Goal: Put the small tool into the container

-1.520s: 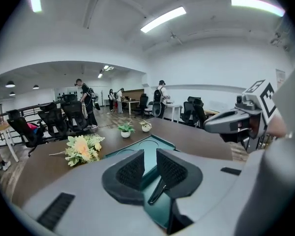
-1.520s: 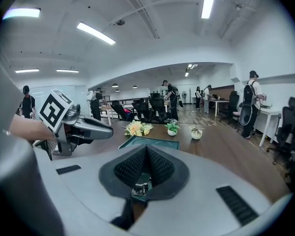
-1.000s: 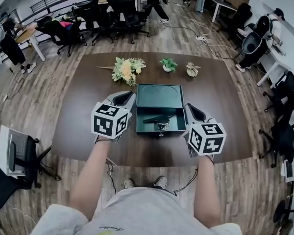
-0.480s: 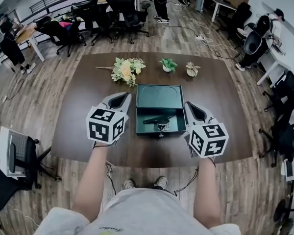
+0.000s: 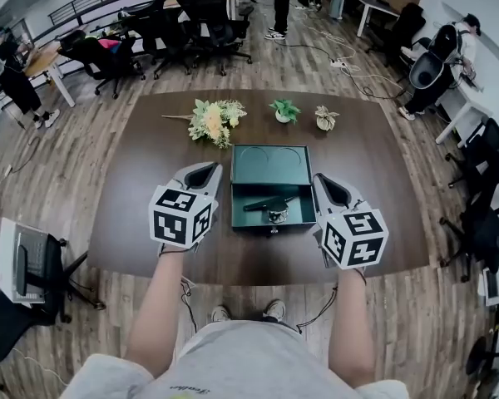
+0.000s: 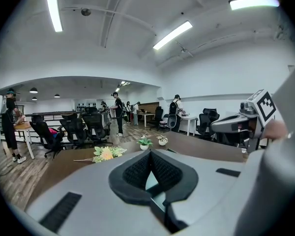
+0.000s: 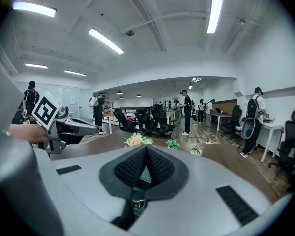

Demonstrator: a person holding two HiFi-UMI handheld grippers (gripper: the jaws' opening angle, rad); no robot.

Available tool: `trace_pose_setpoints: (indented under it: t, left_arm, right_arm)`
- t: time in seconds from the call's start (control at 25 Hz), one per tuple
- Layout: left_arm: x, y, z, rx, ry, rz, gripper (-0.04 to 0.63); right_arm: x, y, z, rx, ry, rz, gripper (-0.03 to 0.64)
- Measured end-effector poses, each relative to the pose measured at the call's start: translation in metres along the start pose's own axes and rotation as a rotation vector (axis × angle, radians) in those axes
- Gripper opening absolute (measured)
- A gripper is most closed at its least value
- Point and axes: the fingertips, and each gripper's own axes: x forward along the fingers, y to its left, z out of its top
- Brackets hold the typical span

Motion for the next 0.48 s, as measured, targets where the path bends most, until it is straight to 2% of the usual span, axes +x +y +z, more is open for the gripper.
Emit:
trace_pose_setpoints:
  t: [0.48]
  left_arm:
    - [0.0016, -0.0016, -0.0048, -0.015, 0.014, -0.012, -0.002]
  right_arm:
    - [-0.0001, 0.0001, 0.0013, 0.002, -0.001, 0.002, 0.003]
